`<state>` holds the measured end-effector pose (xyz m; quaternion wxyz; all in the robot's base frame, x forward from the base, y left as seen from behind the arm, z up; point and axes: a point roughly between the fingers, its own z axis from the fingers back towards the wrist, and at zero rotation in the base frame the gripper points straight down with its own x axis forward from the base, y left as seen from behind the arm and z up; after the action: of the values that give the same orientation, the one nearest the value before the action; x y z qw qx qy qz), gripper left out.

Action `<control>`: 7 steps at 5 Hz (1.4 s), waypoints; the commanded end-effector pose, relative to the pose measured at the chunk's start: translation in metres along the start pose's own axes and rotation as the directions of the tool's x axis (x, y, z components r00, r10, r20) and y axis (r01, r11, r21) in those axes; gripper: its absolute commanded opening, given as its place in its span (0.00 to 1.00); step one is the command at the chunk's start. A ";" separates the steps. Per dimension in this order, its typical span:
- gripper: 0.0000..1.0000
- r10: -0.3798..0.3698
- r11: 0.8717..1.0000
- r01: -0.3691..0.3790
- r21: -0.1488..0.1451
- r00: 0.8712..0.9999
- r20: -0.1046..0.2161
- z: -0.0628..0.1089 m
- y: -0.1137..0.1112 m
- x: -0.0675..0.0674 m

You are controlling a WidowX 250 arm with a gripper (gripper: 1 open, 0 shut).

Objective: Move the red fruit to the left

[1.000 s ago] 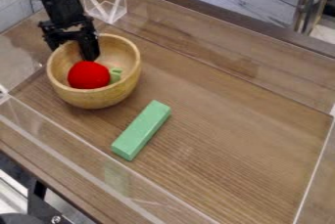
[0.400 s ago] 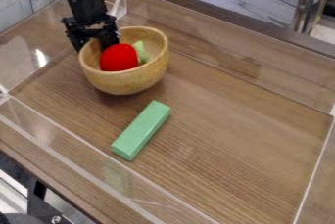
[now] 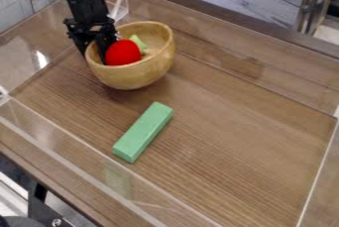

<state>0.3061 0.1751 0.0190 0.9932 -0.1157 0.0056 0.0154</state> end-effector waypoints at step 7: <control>0.00 0.273 0.961 -0.271 0.053 0.962 -0.026 0.001 0.049 -0.034</control>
<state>0.2901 0.2092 0.0194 0.9854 -0.1028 0.0179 0.1342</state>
